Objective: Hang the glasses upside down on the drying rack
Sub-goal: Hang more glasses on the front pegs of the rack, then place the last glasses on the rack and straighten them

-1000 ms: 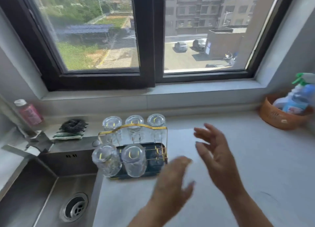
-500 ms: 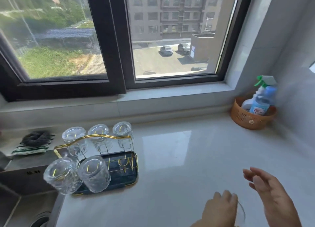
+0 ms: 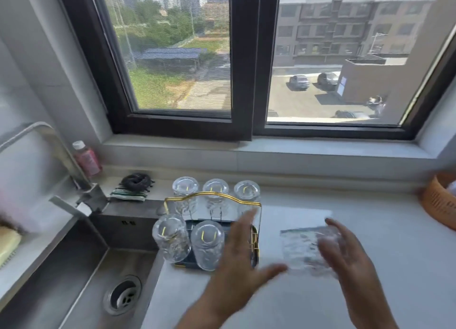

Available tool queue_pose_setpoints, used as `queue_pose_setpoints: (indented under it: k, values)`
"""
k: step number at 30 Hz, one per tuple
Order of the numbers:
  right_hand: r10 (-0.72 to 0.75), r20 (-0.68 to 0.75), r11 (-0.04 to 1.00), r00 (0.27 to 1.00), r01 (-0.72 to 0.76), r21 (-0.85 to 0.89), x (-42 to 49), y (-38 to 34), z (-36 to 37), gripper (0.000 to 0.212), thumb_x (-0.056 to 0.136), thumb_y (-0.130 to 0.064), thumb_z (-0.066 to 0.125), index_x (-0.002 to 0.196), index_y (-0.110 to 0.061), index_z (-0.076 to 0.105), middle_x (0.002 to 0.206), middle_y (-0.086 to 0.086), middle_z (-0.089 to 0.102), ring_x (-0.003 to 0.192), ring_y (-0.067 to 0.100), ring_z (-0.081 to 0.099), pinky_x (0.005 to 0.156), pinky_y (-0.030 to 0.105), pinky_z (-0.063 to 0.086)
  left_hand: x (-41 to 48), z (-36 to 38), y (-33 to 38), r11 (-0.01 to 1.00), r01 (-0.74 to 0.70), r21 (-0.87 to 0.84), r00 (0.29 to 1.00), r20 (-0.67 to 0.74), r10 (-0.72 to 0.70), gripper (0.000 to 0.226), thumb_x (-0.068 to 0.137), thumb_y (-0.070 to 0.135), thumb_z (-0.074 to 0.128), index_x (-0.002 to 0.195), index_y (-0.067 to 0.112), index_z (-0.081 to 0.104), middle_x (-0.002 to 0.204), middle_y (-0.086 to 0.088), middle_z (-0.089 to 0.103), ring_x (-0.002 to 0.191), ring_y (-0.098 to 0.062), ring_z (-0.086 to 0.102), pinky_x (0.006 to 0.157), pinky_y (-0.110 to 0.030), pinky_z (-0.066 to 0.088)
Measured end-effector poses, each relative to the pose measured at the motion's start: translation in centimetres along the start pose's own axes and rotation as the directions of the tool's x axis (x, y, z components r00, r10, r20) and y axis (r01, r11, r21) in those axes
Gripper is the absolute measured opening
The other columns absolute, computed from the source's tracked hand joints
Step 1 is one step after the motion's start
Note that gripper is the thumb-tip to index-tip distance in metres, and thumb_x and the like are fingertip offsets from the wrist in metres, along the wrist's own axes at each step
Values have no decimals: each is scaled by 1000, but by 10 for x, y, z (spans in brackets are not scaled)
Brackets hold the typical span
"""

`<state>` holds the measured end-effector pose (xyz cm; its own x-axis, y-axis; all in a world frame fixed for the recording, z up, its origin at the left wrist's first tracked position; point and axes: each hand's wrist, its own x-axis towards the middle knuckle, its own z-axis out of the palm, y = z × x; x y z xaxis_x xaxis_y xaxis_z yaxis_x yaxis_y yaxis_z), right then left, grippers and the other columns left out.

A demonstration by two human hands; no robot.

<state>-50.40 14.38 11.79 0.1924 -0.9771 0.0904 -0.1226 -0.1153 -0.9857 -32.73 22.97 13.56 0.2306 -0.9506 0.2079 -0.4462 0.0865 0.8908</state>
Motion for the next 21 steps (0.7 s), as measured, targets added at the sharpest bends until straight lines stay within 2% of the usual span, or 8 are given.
queue_pose_setpoints:
  k: [1, 2, 4, 5, 8, 12, 17, 21]
  values:
    - [-59, 0, 993, 998, 59, -104, 8, -5, 12, 54, 67, -38, 75, 115, -31, 51, 106, -10, 62, 90, -4, 62, 76, 12, 47, 0, -29, -12, 998, 18, 52, 994, -107, -12, 76, 62, 47, 76, 121, 47, 28, 133, 26, 31, 132, -2, 29, 112, -29, 29]
    - [-128, 44, 958, 991, 135, -253, 14, -11, 24, 62, 63, -44, 75, 116, -31, 46, 110, -10, 58, 96, 3, 59, 80, 20, 44, 0, -51, -28, 988, 50, 146, 977, -215, -18, 72, 67, 37, 77, 125, 37, 34, 135, 15, 37, 131, -8, 32, 111, -31, 28]
    - [-206, 137, 846, 969, 246, -474, 22, -19, 51, 71, 61, -46, 76, 119, -26, 40, 113, -6, 56, 100, 15, 56, 78, 30, 41, -4, -91, -61, 938, 193, 287, 916, -396, -68, 69, 68, 24, 78, 127, 19, 43, 136, -2, 42, 128, -19, 35, 108, -35, 28]
    - [-229, 182, 781, 956, 292, -552, 24, -21, 62, 72, 62, -45, 76, 120, -23, 40, 115, -2, 57, 102, 19, 56, 77, 31, 42, -6, -105, -72, 919, 259, 299, 899, -421, -116, 72, 67, 22, 79, 128, 15, 43, 137, -6, 42, 129, -21, 33, 108, -35, 27]
    - [-233, 300, 620, 925, 379, -687, 30, -17, 93, 74, 65, -47, 74, 125, -21, 38, 126, 1, 53, 110, 23, 52, 78, 36, 45, -9, -128, -96, 880, 351, 319, 904, -360, -230, 85, 63, 27, 81, 134, 15, 36, 144, -8, 35, 134, -21, 26, 111, -37, 22]
    - [-121, 391, 455, 913, 400, -795, 32, 4, 121, 75, 70, -53, 63, 131, -23, 29, 137, -3, 41, 119, 21, 42, 80, 34, 44, -2, -124, -115, 879, 307, 364, 942, -248, -226, 103, 60, 35, 82, 142, 17, 23, 152, -4, 21, 139, -20, 15, 115, -35, 14]
    - [-68, 391, 429, 918, 381, -819, 32, 29, 129, 82, 70, -57, 62, 133, -24, 23, 142, -6, 33, 121, 18, 39, 82, 31, 43, 18, -114, -126, 891, 335, 308, 941, -163, -298, 108, 63, 35, 80, 144, 24, 9, 155, -2, 12, 142, -19, 12, 115, -37, 18]
    - [-102, 370, 474, 924, 372, -798, 30, 39, 128, 88, 65, -58, 66, 135, -25, 24, 143, -7, 30, 125, 16, 36, 87, 30, 44, 22, -110, -134, 876, 360, 320, 928, -223, -300, 94, 70, 30, 76, 143, 18, 18, 151, -4, 22, 138, -19, 22, 111, -37, 26]
